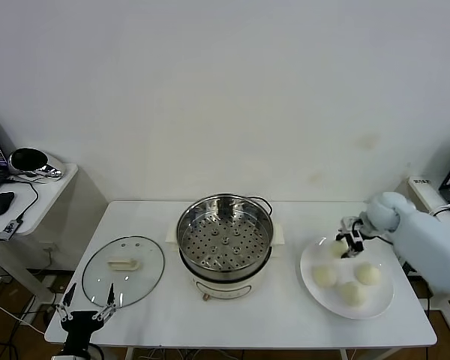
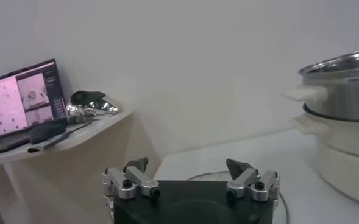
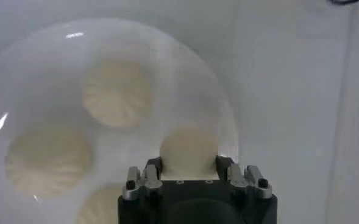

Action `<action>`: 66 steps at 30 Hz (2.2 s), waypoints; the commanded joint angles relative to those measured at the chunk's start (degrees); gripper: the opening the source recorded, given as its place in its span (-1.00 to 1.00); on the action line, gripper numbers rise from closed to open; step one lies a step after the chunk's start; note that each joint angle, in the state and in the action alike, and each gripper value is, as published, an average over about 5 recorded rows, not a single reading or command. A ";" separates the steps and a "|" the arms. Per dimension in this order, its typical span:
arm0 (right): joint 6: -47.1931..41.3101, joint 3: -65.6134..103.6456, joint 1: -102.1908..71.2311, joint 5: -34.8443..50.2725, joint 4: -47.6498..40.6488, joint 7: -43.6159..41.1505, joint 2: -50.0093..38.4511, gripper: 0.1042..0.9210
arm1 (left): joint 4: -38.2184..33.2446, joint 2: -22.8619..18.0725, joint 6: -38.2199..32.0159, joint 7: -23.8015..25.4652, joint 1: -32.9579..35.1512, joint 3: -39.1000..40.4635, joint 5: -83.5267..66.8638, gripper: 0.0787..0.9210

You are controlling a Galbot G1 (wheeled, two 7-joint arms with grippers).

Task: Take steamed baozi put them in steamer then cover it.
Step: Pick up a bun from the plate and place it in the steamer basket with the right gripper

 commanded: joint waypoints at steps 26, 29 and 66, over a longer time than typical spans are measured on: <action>22.45 -39.08 36.35 19.80 1.43 4.59 34.75 0.13 | 0.57 0.46 -0.41 0.55 -1.51 -1.77 -6.11 0.77; 26.50 -39.87 34.90 13.72 0.01 5.21 35.70 0.14 | 0.36 0.20 -0.39 0.48 -1.46 -1.98 -6.05 0.77; 38.01 -35.66 28.92 -1.24 -11.78 10.65 37.84 0.68 | -0.18 -0.48 -0.28 -0.08 -1.53 -2.62 -5.86 0.77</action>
